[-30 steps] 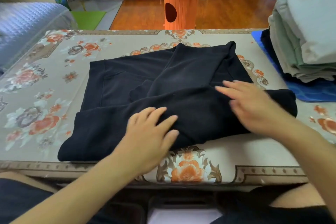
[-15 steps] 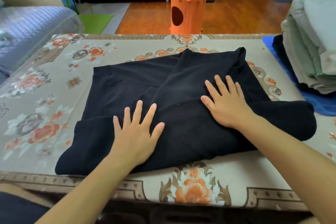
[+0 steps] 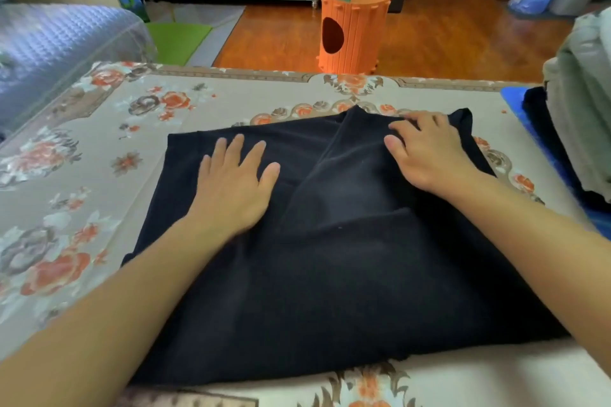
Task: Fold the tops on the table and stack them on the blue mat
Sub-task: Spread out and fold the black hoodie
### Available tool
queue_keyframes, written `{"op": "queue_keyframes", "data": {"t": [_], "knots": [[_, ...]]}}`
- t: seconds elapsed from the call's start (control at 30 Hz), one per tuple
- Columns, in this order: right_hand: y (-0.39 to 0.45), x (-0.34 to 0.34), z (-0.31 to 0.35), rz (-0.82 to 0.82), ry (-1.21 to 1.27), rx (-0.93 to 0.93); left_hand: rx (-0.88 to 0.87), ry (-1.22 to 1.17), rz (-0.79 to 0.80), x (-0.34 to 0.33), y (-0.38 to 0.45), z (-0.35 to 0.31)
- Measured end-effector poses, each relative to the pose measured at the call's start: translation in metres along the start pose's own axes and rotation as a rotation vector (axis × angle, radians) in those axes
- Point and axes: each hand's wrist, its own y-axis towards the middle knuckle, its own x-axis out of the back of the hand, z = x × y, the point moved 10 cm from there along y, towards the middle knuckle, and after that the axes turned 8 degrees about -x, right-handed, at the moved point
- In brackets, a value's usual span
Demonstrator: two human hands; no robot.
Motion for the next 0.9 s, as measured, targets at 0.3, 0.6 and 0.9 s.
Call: {"op": "queue_keyframes", "data": {"t": [0.3,0.6,0.9], "knots": [[0.112,-0.083,0.006,0.284,-0.068,0.070,0.056,0.210,0.074,-0.041,0.107,0.091],[0.121,-0.070,0.001,0.350,-0.079,0.065,-0.206,0.452,0.037,-0.012,0.124,0.065],[0.066,0.034,0.015,0.368,-0.084,0.195,-0.440,0.260,-0.086,0.075,0.077,0.034]]}}
